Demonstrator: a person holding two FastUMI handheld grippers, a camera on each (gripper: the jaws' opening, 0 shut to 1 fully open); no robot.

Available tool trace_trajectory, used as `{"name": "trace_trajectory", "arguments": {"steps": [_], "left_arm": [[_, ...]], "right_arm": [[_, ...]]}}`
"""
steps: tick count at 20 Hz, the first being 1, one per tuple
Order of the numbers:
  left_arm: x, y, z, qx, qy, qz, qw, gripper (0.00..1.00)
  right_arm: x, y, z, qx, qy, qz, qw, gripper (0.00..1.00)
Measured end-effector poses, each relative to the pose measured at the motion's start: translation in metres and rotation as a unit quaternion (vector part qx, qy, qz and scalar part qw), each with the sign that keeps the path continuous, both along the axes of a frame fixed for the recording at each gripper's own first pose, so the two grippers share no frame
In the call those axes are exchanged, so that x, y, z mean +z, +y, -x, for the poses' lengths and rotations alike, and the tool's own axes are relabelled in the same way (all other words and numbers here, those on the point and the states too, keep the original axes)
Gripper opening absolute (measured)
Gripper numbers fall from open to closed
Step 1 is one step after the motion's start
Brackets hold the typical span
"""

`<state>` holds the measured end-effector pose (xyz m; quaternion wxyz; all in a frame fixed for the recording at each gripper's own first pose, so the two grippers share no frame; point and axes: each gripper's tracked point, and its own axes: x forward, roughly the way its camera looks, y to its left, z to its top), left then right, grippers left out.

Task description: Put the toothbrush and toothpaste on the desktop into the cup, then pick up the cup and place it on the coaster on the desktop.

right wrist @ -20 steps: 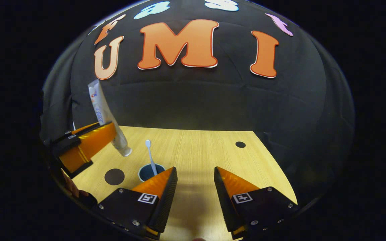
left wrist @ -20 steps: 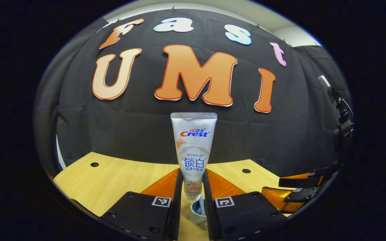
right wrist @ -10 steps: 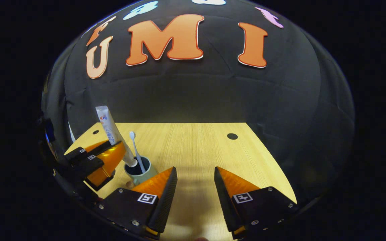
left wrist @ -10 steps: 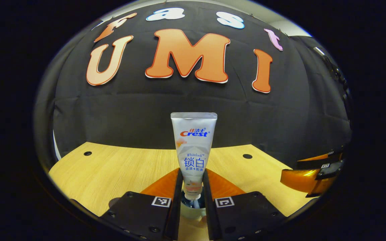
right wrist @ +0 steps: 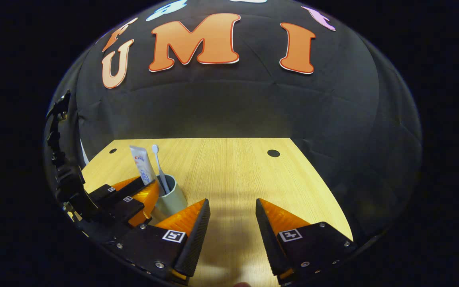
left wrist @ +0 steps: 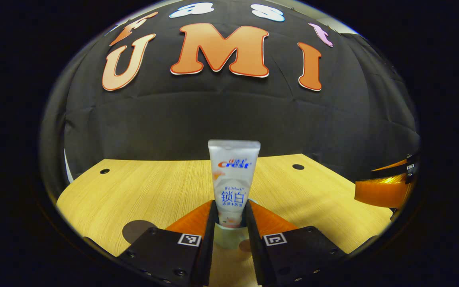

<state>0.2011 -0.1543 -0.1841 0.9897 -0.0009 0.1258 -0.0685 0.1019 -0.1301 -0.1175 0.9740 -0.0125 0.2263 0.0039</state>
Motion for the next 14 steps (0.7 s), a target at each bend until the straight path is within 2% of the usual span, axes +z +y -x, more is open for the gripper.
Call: {"name": "trace_trajectory", "arguments": {"steps": [1,3,4,6,7,9,10,14], "left_arm": [[0.006,0.001,0.001,-0.003,-0.009,0.001,1.0,0.48],[0.024,0.0,0.009,-0.011,-0.025,-0.002,1.0,0.48],[0.028,0.002,0.013,-0.014,-0.026,-0.004,1.0,0.46],[0.034,0.008,0.023,-0.016,-0.02,-0.003,1.0,0.48],[0.038,0.013,0.031,-0.014,-0.018,0.001,1.0,0.6],[0.048,0.03,0.043,-0.001,-0.017,0.013,1.0,0.86],[0.052,0.04,0.051,0.008,-0.017,0.015,1.0,0.9],[0.068,0.082,0.066,0.042,-0.015,0.018,0.999,0.94]], "right_arm": [[0.0,0.002,0.0,0.002,0.0,0.001,1.0,0.72],[-0.001,0.008,0.002,0.004,0.003,0.001,1.0,0.74],[-0.001,0.01,0.004,0.004,0.005,-0.001,1.0,0.74],[0.002,0.017,0.005,0.003,0.009,-0.006,1.0,0.7],[0.003,0.021,0.006,0.005,0.011,-0.007,1.0,0.75],[0.006,0.032,0.007,0.012,0.017,-0.004,1.0,0.77],[0.007,0.038,0.009,0.017,0.021,-0.004,1.0,0.78],[0.008,0.069,0.011,0.04,0.045,-0.001,0.998,0.83]]}}
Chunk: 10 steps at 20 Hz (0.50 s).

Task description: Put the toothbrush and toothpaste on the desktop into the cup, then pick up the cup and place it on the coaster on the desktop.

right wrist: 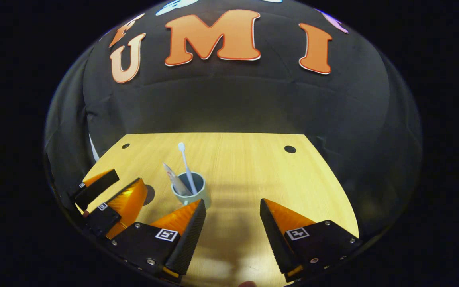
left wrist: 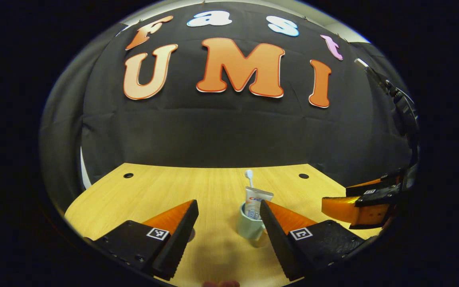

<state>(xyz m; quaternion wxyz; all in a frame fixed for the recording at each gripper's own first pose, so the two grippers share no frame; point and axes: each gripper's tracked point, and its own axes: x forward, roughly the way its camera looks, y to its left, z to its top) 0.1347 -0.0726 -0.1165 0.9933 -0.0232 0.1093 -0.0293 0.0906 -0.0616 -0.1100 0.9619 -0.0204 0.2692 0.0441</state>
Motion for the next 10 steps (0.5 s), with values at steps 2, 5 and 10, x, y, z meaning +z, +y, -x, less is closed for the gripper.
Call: {"name": "trace_trajectory", "arguments": {"steps": [2,5,10], "left_arm": [[0.01,0.021,0.004,0.013,0.0,0.001,1.0,0.94],[0.024,0.05,0.01,0.028,-0.006,0.002,1.0,0.94],[0.031,0.091,0.017,0.044,-0.002,-0.007,0.999,0.94]], "right_arm": [[-0.001,0.015,0.002,0.01,0.013,-0.001,1.0,0.86],[-0.007,0.034,0.005,0.024,0.039,0.003,0.999,0.88],[-0.018,0.069,-0.004,0.034,0.09,0.001,0.995,0.89]]}}
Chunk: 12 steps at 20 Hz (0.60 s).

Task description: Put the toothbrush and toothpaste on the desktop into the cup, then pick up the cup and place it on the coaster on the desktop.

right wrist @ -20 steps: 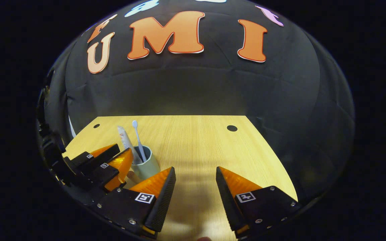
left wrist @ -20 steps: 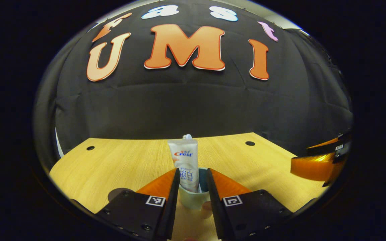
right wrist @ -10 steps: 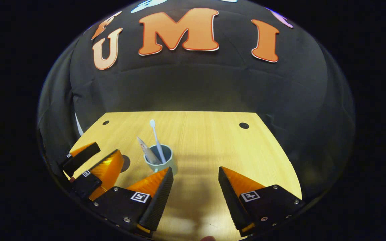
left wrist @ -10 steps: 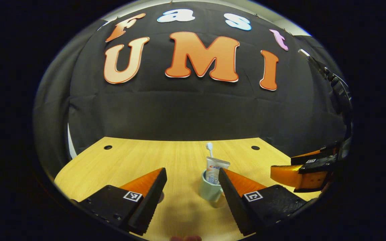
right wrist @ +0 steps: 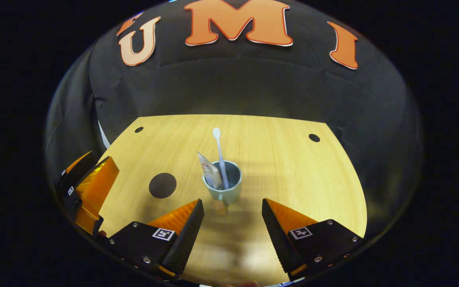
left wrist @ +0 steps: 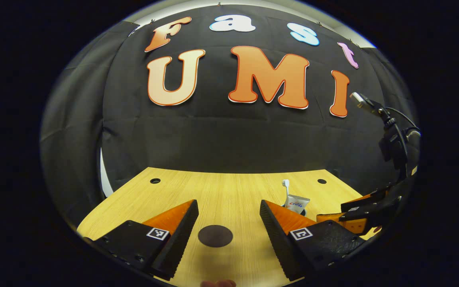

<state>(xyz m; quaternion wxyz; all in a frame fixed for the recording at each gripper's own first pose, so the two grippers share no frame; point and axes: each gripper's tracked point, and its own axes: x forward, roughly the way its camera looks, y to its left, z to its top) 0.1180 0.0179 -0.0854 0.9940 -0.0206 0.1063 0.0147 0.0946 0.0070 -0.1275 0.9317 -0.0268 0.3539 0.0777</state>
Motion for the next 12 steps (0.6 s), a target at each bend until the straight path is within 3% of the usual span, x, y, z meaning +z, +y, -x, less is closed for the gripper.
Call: {"name": "trace_trajectory", "arguments": {"steps": [7,12], "left_arm": [[0.002,0.045,-0.005,0.019,0.003,-0.005,1.0,0.94],[-0.006,0.075,-0.015,0.036,0.015,-0.006,0.999,0.94]], "right_arm": [[-0.027,0.021,-0.024,-0.009,0.074,0.006,0.997,0.89],[-0.063,0.024,-0.032,-0.021,0.148,0.008,0.989,0.89]]}}
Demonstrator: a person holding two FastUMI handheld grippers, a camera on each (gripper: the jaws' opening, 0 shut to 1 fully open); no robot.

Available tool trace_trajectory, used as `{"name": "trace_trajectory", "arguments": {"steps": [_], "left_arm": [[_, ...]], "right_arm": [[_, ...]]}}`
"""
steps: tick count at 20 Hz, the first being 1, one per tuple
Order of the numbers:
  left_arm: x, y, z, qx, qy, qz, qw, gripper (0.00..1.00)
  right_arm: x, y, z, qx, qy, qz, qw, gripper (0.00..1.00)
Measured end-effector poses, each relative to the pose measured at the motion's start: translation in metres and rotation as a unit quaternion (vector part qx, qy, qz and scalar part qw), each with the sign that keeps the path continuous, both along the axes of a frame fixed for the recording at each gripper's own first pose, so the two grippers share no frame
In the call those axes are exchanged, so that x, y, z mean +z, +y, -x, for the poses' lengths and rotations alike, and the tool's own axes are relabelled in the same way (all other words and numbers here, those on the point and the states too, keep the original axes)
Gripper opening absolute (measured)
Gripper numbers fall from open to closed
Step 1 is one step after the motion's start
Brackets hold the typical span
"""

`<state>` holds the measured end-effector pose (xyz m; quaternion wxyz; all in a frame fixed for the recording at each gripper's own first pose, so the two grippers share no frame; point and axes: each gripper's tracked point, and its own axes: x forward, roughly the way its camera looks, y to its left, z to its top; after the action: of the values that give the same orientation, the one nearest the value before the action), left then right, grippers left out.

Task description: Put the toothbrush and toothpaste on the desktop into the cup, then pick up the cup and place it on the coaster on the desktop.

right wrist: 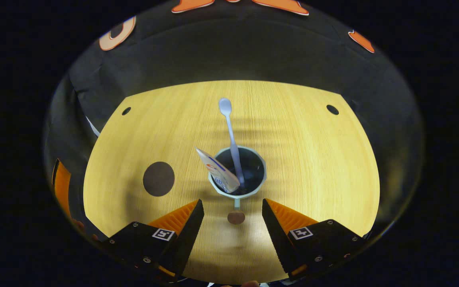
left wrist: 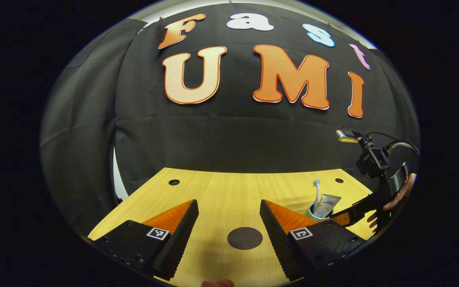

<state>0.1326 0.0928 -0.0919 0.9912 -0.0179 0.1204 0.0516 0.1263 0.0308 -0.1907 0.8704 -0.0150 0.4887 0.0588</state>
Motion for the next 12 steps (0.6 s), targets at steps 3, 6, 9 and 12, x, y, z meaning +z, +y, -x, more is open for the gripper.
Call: {"name": "trace_trajectory", "arguments": {"steps": [3,6,9,12], "left_arm": [[-0.008,0.017,-0.004,0.014,0.01,-0.002,1.0,0.94],[-0.016,0.029,-0.006,0.026,0.02,-0.001,0.999,0.94],[-0.023,0.034,-0.009,0.03,0.032,0.002,0.999,0.94],[-0.026,0.039,-0.009,0.035,0.037,-0.006,0.999,0.94]], "right_arm": [[-0.02,-0.003,-0.004,-0.008,0.036,0.005,0.999,0.89],[-0.037,-0.001,-0.007,-0.012,0.061,0.007,0.998,0.89],[-0.047,0.0,-0.01,-0.013,0.077,0.009,0.997,0.8],[-0.054,0.002,-0.011,-0.014,0.096,0.005,0.995,0.82]]}}
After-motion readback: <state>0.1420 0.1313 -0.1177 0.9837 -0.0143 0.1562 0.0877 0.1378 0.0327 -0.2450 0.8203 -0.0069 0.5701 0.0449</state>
